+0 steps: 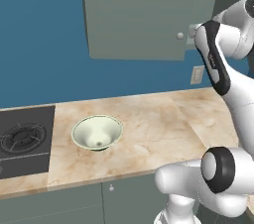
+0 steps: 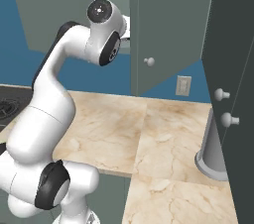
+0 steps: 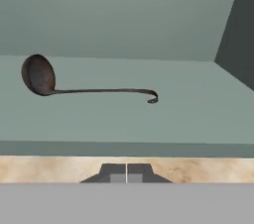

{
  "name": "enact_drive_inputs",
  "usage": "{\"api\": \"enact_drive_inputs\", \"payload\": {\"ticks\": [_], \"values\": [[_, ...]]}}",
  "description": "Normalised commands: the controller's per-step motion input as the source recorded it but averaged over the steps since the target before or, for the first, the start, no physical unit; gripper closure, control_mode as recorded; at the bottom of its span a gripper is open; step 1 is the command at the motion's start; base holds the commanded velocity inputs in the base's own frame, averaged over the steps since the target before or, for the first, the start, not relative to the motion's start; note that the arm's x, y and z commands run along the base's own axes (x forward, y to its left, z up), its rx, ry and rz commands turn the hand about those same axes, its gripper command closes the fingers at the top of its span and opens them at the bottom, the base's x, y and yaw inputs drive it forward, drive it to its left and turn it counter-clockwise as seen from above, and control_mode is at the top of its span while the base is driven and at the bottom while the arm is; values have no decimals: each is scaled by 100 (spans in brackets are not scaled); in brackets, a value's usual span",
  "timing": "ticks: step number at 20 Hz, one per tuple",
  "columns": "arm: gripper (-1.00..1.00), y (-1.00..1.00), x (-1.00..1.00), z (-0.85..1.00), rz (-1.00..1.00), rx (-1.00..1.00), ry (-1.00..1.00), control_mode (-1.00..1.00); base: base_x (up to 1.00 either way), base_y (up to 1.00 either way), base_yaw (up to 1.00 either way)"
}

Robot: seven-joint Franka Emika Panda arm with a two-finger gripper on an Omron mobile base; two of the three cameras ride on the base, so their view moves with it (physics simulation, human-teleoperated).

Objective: Open the cabinet and move the ladle to the pot. Then close the cabinet.

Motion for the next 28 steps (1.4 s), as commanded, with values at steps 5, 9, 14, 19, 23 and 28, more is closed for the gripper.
{"api": "enact_drive_inputs", "payload": {"ticks": [5, 9, 14, 19, 23, 28], "values": [[100, -12, 30, 0, 2, 12, 0, -100, 0, 0, 0], [100, -2, 26, 0, 1, 15, 0, -100, 0, 0, 0], [100, -1, 2, 0, 3, 10, 0, -100, 0, 0, 0], [100, 0, 10, 0, 5, 14, 0, -100, 0, 0, 0], [100, 6, 25, 0, 12, 15, 0, -100, 0, 0, 0], [100, 16, 42, 0, 17, 14, 0, -100, 0, 0, 0]]}}
